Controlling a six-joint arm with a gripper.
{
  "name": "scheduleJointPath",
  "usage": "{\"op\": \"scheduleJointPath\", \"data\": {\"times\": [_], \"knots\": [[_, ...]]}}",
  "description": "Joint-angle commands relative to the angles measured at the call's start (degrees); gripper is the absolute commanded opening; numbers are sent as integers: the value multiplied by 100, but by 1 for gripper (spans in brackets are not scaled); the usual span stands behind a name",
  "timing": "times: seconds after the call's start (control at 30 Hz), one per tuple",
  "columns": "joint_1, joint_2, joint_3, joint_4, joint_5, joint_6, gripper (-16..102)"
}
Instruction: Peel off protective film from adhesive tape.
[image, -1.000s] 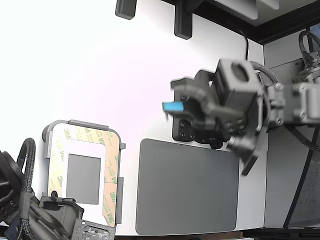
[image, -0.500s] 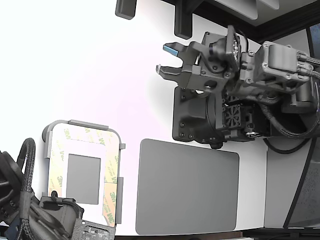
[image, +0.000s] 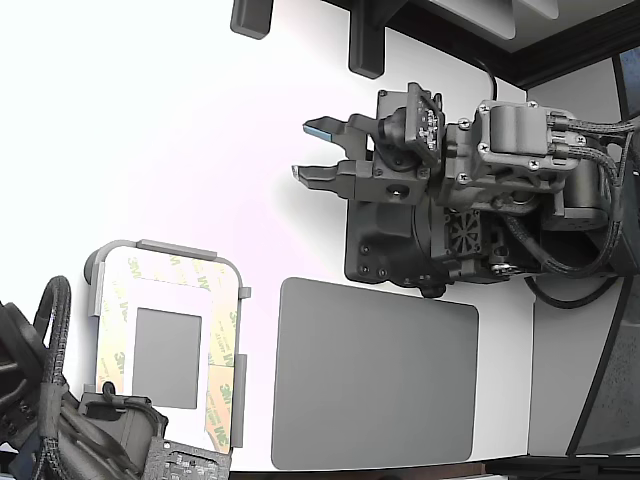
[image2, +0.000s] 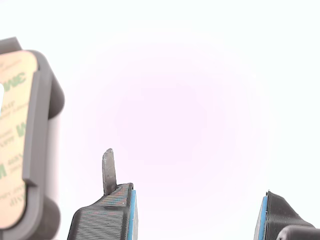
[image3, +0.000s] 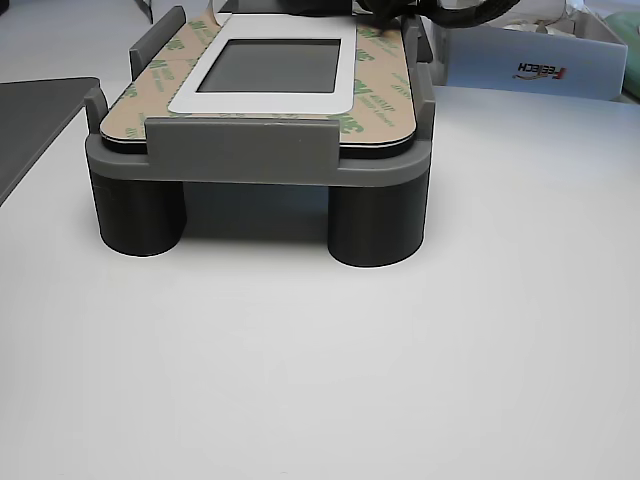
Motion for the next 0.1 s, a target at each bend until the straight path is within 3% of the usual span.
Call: {"op": "scheduleJointPath", "data": {"times": [0.0,0.07], "knots": [[-105,123,-123,-26,9,9,100],[-105,123,-123,-26,9,9,100]]}}
